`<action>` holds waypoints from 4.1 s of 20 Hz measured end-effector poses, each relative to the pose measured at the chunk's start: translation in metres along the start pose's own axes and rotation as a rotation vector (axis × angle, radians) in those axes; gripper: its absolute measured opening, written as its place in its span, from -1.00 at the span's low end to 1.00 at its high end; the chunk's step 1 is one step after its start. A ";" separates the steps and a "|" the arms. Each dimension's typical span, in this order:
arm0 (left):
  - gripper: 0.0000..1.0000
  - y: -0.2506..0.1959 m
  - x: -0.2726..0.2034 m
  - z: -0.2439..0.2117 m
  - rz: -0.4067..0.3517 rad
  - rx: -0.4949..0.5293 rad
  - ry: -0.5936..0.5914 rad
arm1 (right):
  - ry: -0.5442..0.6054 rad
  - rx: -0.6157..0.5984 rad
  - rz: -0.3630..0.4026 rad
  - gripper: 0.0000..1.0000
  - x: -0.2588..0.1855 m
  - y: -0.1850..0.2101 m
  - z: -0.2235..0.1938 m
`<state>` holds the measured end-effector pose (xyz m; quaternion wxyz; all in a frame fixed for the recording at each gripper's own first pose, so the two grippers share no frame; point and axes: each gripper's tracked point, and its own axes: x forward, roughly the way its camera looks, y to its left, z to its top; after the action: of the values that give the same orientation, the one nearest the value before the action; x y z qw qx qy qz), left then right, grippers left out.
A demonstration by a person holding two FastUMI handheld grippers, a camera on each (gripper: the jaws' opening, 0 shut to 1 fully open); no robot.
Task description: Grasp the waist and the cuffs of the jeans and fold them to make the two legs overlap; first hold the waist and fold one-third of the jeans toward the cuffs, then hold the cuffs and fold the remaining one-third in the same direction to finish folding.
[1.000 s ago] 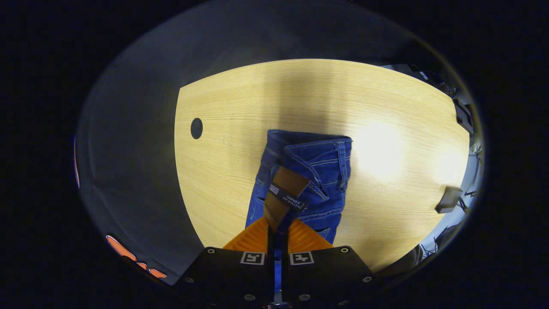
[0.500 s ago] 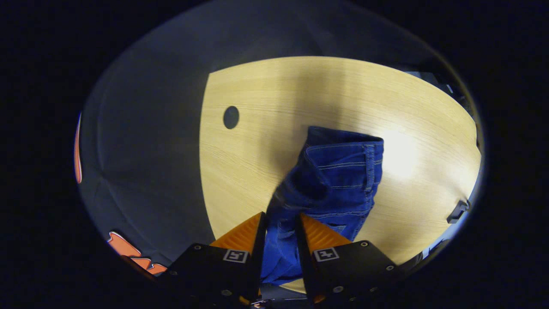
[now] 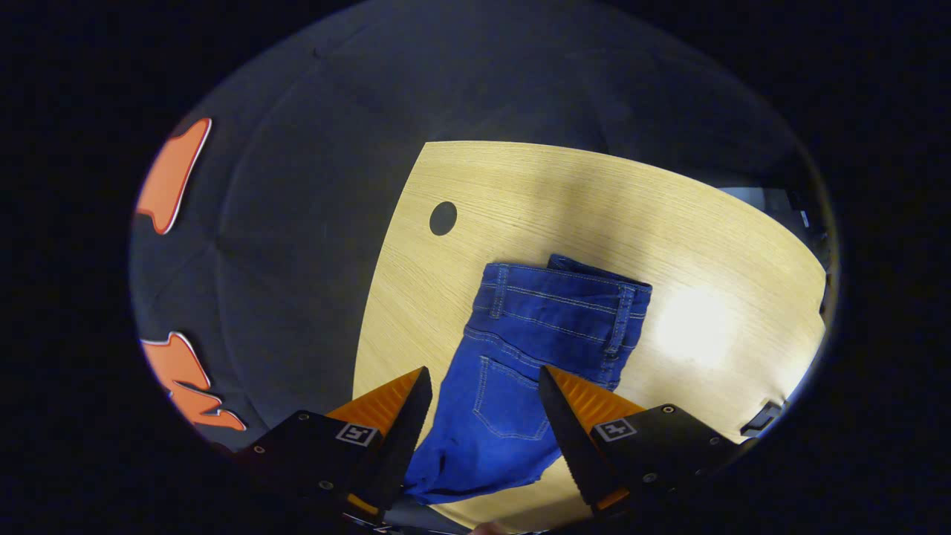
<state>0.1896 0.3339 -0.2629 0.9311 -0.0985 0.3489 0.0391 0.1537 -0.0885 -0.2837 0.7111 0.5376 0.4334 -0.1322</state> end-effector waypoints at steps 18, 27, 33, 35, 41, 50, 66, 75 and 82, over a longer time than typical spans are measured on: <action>0.96 -0.083 -0.115 -0.065 -0.072 0.138 0.253 | -0.016 -0.104 -0.201 0.96 0.037 -0.107 -0.003; 0.95 -0.103 -0.138 -0.095 -0.018 0.240 0.343 | -0.040 -0.097 -0.187 0.58 0.050 -0.110 0.019; 0.95 -0.128 -0.148 -0.094 -0.052 0.201 0.267 | -0.107 -0.159 -0.166 -0.65 0.044 -0.103 0.015; 0.94 -0.137 -0.148 -0.082 -0.067 0.196 0.200 | -0.129 -0.164 -0.145 -0.65 0.039 -0.094 0.016; 0.94 -0.144 -0.150 -0.043 -0.090 0.207 -0.012 | -0.222 -0.245 -0.078 -0.67 0.008 -0.060 0.007; 0.94 -0.122 -0.146 -0.031 -0.115 0.192 -0.127 | -0.340 -0.498 0.026 -0.67 -0.062 0.024 -0.040; 0.96 -0.073 -0.133 -0.036 -0.090 0.094 -0.124 | -0.281 -0.815 0.215 -0.67 -0.083 0.143 -0.180; 0.96 -0.037 -0.124 -0.037 -0.044 0.026 -0.134 | -0.112 -0.890 0.259 -0.55 -0.033 0.167 -0.282; 0.96 -0.003 -0.109 -0.052 -0.021 -0.047 -0.079 | -0.171 -0.939 0.309 0.37 -0.046 0.193 -0.296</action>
<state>0.0741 0.3195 -0.2295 0.9419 -0.1224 0.3099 0.0411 0.1128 0.2336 -0.1373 0.9206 0.2049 0.3014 0.1403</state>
